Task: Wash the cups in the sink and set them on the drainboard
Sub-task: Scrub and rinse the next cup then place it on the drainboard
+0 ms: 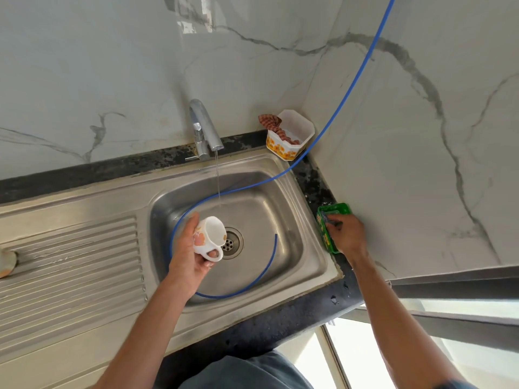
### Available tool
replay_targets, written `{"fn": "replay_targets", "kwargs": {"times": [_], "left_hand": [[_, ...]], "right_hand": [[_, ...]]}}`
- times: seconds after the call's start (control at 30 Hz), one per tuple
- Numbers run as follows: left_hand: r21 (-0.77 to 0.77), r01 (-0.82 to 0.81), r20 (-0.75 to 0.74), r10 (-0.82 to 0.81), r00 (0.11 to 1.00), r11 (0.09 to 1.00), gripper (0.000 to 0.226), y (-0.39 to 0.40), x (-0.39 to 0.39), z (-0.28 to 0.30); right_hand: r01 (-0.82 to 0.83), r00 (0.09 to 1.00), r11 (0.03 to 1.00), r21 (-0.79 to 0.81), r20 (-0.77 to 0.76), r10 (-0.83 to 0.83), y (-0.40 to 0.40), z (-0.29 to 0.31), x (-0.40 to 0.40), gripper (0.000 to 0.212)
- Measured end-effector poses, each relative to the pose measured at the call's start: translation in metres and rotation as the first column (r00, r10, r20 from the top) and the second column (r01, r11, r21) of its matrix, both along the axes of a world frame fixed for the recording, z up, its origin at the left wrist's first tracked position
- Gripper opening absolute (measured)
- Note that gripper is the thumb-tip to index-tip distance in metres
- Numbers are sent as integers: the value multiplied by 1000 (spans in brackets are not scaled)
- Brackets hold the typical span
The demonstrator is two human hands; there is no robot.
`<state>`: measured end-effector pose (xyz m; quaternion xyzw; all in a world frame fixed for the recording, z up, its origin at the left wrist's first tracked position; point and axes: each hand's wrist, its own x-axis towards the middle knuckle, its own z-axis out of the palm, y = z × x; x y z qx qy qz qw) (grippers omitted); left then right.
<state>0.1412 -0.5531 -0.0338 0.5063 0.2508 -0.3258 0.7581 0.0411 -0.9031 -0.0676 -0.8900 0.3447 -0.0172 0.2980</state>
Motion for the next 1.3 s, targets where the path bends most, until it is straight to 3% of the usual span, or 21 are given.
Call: {"fn": "replay_targets", "kwargs": {"times": [0.1, 0.2, 0.3, 0.4, 0.47, 0.57, 0.7, 0.8, 0.87, 0.9, 1.0, 1.1, 1.13, 1.2, 1.23, 1.27, 1.3], "left_hand": [[-41, -2, -10, 1, 1000, 999, 40, -2, -1, 0], [-48, -44, -18, 43, 999, 998, 40, -2, 1, -1], [-55, -67, -50, 64, 997, 996, 47, -5, 5, 2], [-2, -57, -68, 57, 996, 998, 65, -17, 12, -5], [41, -23, -40, 25, 999, 999, 64, -31, 17, -7], [78, 36, 28, -38, 999, 996, 59, -53, 22, -5], [148, -28, 56, 20, 998, 989, 47, -61, 28, -6], [146, -47, 75, 36, 996, 988, 85, -57, 27, -9], [155, -47, 112, 30, 993, 987, 84, -56, 28, -10], [153, -47, 132, 27, 991, 987, 75, -55, 29, -11], [184, -51, 133, 27, 991, 982, 52, -51, 42, -12], [342, 62, 90, -98, 991, 938, 44, -46, 61, 4], [365, 126, 23, -144, 989, 922, 42, -42, 66, 8], [298, 224, -148, -187, 971, 928, 41, -39, 69, 15], [260, 255, -201, -207, 958, 931, 41, -36, 68, 16], [228, 283, -248, -225, 942, 932, 42, -32, 68, 15], [182, 301, -289, -241, 926, 936, 44, -29, 68, 14]], "right_hand": [[95, 994, 995, -3, 49, -95, 7, 5, -3, 15], [141, 982, 989, -40, 133, -134, 16, 16, -6, 20], [160, 961, 982, 104, 209, -178, 34, 51, 1, 16], [20, 959, 952, 307, 264, -106, 72, 85, 23, 12], [-150, 965, 911, 384, 257, 51, 103, 92, 50, 12], [-269, 956, 827, 494, 238, 169, 148, 76, 78, 20], [-54, 994, 670, 740, 105, -36, 184, 66, 85, 17], [46, 992, 429, 902, 8, -122, 189, 81, 91, 28], [16, 998, 314, 949, 6, -68, 191, 90, 90, 27], [-32, 999, 326, 945, 38, -11, 193, 91, 89, 26], [-206, 974, 500, 841, 128, 185, 200, 90, 86, 26], [-332, 927, 474, 816, 189, 324, 191, 80, 84, 34], [-436, 874, 461, 773, 241, 422, 188, 79, 82, 34], [-739, 650, 508, 442, 270, 711, 175, 72, 83, 43], [-877, 476, 451, 167, 166, 864, 166, 65, 85, 55], [-945, 324, 323, -54, 4, 946, 156, 59, 88, 67], [-964, 238, 218, -155, -125, 963, 147, 56, 90, 74]]}}
